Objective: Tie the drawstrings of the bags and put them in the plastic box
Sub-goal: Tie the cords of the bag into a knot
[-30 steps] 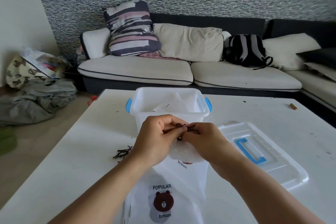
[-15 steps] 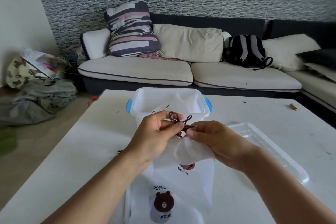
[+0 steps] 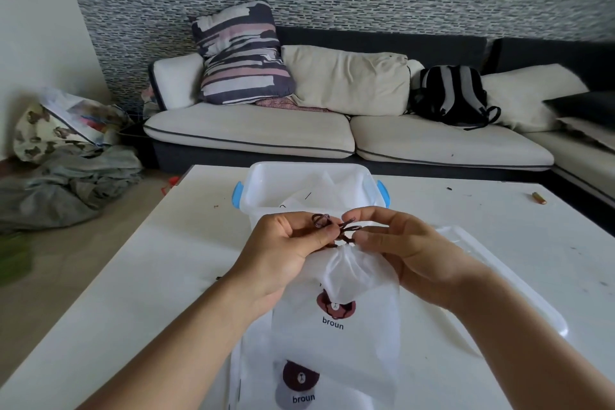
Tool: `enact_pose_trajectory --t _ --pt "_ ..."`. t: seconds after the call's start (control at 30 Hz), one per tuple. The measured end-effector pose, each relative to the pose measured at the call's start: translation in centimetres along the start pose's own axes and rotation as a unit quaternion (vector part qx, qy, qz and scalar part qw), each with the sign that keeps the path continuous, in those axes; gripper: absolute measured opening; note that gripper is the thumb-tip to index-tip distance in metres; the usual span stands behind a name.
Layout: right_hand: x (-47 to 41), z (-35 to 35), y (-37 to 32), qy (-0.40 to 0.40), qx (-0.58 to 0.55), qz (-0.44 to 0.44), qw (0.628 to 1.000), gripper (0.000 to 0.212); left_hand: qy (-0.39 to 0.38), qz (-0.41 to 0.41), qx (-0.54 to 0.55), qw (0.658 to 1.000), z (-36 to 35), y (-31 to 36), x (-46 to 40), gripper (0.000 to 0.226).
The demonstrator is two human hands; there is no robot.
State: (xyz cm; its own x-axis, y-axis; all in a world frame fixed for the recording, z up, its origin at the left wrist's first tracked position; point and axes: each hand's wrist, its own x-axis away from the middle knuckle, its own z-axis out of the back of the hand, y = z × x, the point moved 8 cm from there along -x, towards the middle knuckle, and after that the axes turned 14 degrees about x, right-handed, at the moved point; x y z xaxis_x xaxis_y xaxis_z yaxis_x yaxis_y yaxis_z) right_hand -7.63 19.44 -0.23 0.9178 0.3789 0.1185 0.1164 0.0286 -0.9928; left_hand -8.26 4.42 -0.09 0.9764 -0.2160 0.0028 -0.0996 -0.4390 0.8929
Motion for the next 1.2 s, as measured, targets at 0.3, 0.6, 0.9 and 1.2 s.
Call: enact_pose_trajectory --t 0.3,0.6,0.9,1.2 --pt "0.7 0.7 -2.5 0.134 0.213 0.113 0.961 0.037 0.021 0.002 -0.032 0.999 0.5 -0.6 -0.1 0.010" --pt "0.9 0.8 -3.3 0.177 0.233 0.166 0.942 0.013 0.006 0.017 -0.041 0.999 0.3 -0.6 0.0 0.011" --pt "1.0 -0.5 -3.3 0.150 0.300 0.175 0.926 0.009 0.016 -0.009 -0.059 0.998 0.6 -0.2 0.0 0.009" --pt "0.9 -0.9 -2.9 0.145 0.268 0.183 0.935 0.011 0.010 -0.014 -0.039 0.999 0.6 0.4 0.0 0.010"
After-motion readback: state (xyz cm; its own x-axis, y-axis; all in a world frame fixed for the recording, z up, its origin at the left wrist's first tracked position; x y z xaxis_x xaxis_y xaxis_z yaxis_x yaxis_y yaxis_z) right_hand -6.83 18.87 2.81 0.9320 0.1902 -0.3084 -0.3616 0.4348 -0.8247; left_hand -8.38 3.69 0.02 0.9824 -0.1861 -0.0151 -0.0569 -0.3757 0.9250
